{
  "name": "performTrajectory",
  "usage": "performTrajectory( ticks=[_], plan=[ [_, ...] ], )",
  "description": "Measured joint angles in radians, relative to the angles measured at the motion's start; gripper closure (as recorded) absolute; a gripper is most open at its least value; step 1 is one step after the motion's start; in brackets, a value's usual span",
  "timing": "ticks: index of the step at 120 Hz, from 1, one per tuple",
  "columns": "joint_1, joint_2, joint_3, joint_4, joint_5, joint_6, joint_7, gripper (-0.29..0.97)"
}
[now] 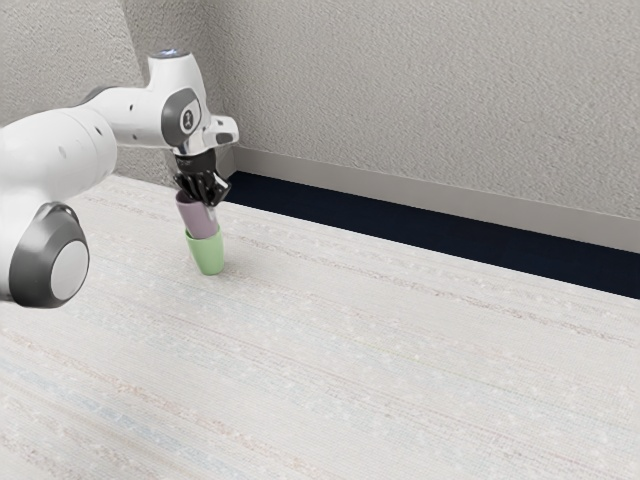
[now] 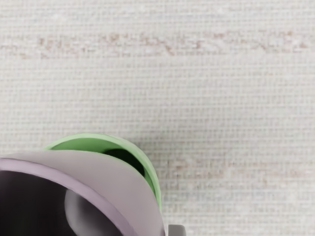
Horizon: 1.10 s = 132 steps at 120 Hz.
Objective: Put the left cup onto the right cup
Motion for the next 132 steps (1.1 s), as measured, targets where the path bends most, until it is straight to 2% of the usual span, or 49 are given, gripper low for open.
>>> performTrajectory(
  ticks=[117, 132],
  plan=[
    [0.005, 0.009, -0.002, -0.013, 0.0, 0.033, -0.009, 0.78],
    [0.004, 0.01, -0.001, -0.013, -0.004, 0.038, -0.009, 0.5]
  ],
)
